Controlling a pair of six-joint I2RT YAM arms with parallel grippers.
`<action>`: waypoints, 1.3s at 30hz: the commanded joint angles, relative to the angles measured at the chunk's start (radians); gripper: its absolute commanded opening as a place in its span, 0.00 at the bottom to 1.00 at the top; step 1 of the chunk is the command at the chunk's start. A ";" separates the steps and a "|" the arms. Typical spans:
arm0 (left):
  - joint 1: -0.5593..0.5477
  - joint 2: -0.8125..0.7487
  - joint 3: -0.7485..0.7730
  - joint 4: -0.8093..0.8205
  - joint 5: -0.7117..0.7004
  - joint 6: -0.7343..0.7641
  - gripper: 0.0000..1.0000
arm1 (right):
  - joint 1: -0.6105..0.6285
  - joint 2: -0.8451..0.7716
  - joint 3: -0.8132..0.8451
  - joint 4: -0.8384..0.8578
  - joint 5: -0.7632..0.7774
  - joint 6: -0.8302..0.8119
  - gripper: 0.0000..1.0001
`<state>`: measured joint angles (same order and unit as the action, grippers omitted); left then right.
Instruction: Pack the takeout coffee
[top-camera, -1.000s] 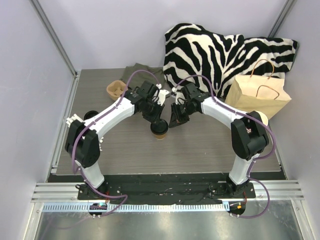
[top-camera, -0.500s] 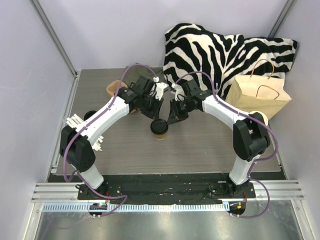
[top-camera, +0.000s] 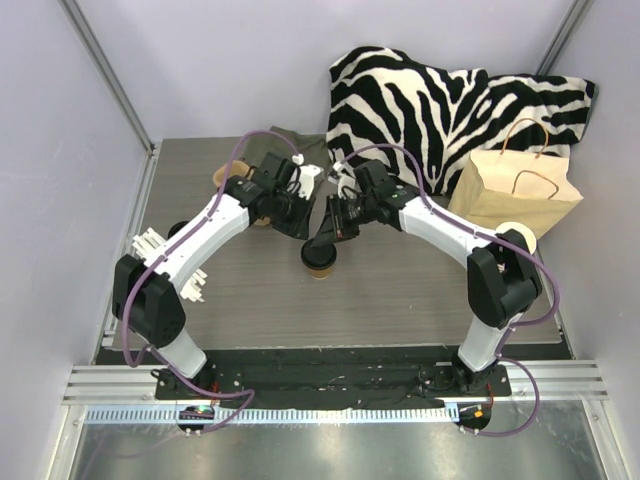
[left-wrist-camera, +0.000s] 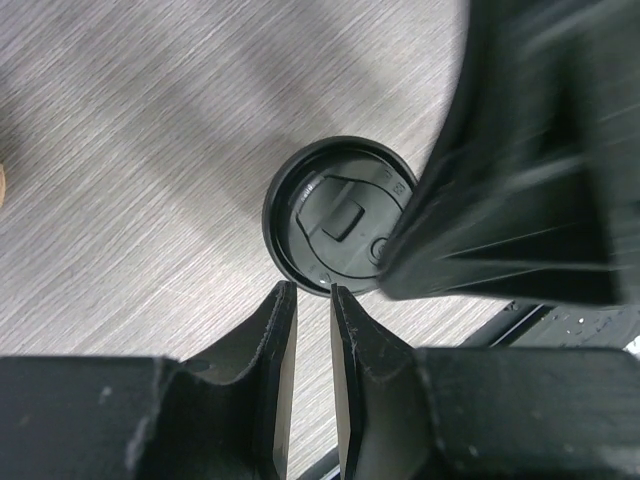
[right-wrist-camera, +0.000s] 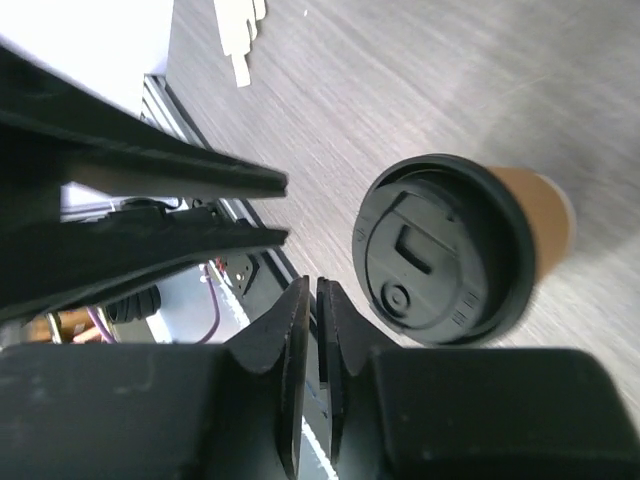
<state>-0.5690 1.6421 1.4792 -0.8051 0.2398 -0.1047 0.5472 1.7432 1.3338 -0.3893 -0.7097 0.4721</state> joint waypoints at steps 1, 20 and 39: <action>-0.005 -0.054 -0.008 0.021 0.020 -0.004 0.24 | 0.025 0.018 -0.024 0.069 0.002 0.039 0.15; -0.039 0.008 -0.184 0.138 -0.019 0.002 0.20 | 0.011 0.082 -0.093 0.072 0.004 0.057 0.09; 0.096 -0.116 -0.083 0.127 0.251 -0.029 0.58 | 0.002 0.001 -0.002 0.122 -0.155 0.066 0.28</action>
<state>-0.5533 1.6054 1.3746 -0.7071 0.3489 -0.1101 0.5579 1.8091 1.2510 -0.3149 -0.7826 0.5312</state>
